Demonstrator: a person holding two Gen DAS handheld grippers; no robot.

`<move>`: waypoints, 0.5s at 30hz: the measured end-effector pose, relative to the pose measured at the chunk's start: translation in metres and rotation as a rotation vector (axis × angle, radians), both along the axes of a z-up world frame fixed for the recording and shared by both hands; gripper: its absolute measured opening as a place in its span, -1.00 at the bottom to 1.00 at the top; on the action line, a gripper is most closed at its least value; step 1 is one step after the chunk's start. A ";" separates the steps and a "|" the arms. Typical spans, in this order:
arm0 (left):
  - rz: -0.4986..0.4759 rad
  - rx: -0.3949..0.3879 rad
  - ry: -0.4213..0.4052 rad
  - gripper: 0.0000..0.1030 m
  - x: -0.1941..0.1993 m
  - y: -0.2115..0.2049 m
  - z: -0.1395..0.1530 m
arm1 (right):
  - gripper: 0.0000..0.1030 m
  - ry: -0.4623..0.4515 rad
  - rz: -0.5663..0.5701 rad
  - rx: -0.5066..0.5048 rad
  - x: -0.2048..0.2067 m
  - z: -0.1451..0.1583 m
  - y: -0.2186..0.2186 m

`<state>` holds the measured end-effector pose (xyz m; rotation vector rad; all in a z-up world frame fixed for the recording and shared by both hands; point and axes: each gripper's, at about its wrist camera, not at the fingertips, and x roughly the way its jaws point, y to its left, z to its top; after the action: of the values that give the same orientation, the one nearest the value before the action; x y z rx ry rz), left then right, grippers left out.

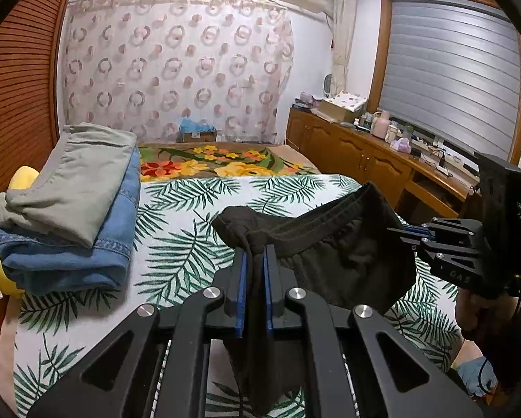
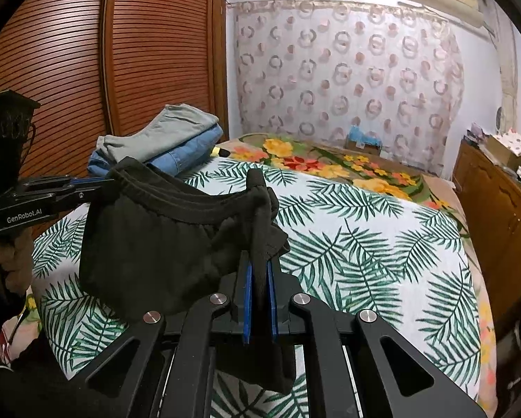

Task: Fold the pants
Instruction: 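Lift the folded shorts with the left tool while the right tool holds the other end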

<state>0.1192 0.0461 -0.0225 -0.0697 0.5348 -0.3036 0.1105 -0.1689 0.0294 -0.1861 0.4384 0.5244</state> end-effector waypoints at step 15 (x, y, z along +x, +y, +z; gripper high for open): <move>0.029 -0.015 -0.099 -0.83 0.007 0.020 0.042 | -0.86 -0.087 0.039 0.005 0.018 0.033 0.014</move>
<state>0.1265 0.0666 0.0198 -0.0766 0.4326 -0.2812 0.1282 -0.1553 0.0622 -0.2125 0.3495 0.5534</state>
